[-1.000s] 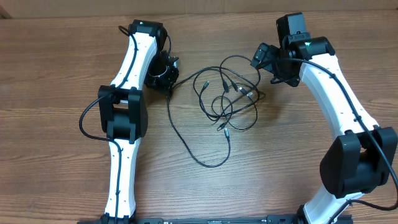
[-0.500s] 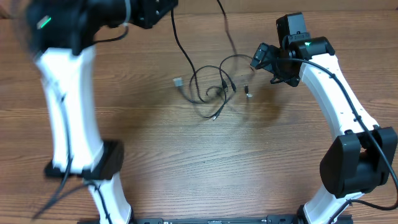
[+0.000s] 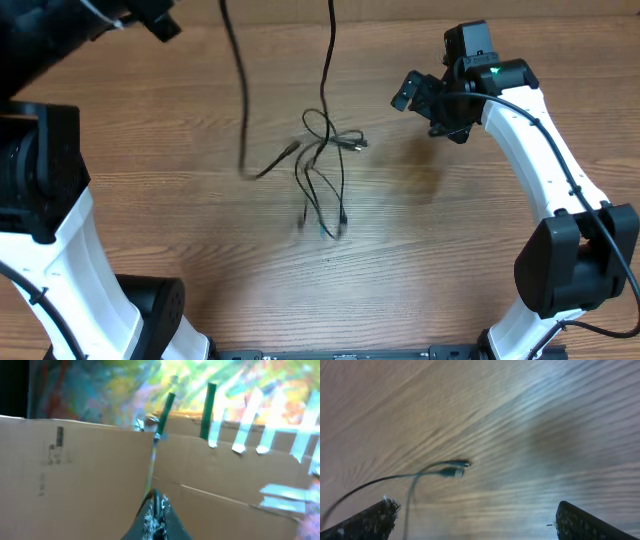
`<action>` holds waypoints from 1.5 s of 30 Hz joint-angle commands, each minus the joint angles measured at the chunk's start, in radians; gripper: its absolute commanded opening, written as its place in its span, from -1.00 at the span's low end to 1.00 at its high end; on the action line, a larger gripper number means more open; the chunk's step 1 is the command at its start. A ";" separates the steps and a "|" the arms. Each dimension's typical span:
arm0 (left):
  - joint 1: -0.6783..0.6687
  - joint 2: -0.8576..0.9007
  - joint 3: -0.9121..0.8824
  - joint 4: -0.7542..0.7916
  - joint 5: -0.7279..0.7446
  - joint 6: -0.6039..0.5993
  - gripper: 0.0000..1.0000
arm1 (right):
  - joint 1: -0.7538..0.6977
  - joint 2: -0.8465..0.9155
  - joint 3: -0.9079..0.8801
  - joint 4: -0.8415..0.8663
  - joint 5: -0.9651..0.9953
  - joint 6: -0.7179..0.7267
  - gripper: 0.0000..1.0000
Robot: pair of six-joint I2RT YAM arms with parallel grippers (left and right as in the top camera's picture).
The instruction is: Untangle cables
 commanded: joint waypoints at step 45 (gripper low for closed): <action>-0.014 0.024 -0.005 0.016 -0.355 -0.327 -0.92 | 0.335 -0.010 -0.003 0.244 -0.225 -0.166 -0.93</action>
